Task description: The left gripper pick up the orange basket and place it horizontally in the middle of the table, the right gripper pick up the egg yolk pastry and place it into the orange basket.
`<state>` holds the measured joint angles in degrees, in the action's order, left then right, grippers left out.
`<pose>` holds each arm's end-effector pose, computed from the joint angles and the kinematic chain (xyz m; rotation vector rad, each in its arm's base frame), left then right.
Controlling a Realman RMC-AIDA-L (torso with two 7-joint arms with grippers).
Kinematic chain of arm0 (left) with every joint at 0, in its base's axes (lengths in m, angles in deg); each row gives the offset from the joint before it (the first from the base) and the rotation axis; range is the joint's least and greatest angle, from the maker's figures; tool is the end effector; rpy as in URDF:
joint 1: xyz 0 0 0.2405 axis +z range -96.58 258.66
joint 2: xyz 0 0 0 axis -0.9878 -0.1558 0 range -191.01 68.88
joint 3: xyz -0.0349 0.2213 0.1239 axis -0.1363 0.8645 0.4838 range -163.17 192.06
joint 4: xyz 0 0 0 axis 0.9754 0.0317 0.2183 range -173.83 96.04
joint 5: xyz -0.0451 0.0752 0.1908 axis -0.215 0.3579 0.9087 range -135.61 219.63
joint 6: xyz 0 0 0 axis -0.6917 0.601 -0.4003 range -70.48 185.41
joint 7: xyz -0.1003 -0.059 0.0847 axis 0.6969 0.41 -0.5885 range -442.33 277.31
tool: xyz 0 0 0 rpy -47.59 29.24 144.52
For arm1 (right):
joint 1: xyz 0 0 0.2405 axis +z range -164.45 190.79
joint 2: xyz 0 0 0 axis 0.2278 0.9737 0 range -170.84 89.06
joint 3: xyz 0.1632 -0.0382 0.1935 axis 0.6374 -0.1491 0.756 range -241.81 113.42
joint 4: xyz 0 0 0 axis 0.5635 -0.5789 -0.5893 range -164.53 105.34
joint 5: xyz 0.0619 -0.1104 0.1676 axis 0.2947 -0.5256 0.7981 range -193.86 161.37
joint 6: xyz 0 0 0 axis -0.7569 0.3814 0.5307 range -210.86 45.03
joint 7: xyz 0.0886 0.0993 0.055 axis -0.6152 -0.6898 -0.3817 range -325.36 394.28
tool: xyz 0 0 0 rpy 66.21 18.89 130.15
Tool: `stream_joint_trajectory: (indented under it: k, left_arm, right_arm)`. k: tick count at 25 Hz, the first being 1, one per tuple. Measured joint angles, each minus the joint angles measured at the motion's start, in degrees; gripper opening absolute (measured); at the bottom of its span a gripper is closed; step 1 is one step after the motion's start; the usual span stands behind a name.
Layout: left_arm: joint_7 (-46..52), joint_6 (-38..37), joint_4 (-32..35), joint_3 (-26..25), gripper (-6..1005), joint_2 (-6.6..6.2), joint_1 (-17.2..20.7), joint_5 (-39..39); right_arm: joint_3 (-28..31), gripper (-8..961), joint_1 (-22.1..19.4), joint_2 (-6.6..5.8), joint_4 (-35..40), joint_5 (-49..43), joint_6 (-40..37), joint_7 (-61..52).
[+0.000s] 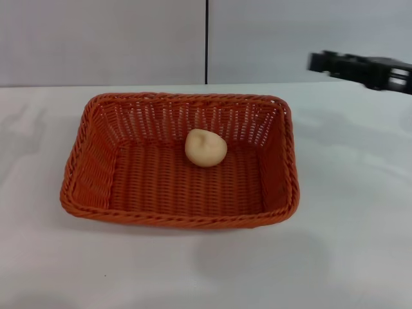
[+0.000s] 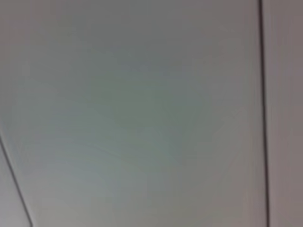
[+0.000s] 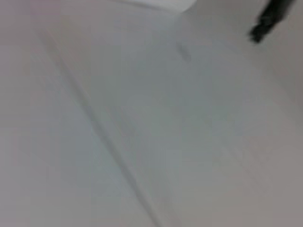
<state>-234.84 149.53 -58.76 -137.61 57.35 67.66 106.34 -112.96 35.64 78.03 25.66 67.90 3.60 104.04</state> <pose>-0.3497 0.2626 0.0833 -1.6033 -0.1916 -0.8594 0.2348 0.3386 0.0554 -2.4566 1.0373 1.0012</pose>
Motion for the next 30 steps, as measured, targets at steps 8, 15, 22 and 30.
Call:
stream_joint_trajectory:
  k: [8,15,22,30]
  left_arm:
    - [-2.5,0.0,2.8,-3.5,348,-0.01,1.1,-1.0]
    - [-2.5,1.6,6.7,-11.0,376,-0.01,2.2,-1.2]
    - [-2.6,2.2,7.0,-11.4,404,-0.31,4.3,-1.0]
    - [-2.0,1.7,7.9,-11.4,705,-0.17,6.1,-0.9]
  right_arm:
    - [12.0,653,-7.0,0.41,-1.5,2.9,-1.0,14.3]
    - [18.5,651,-11.4,0.52,-6.4,11.9,0.5,26.7]
    - [21.0,652,-13.7,0.14,-18.5,20.9,3.4,45.2]
    - [25.8,652,-12.5,-0.23,-25.4,22.0,2.8,53.0]
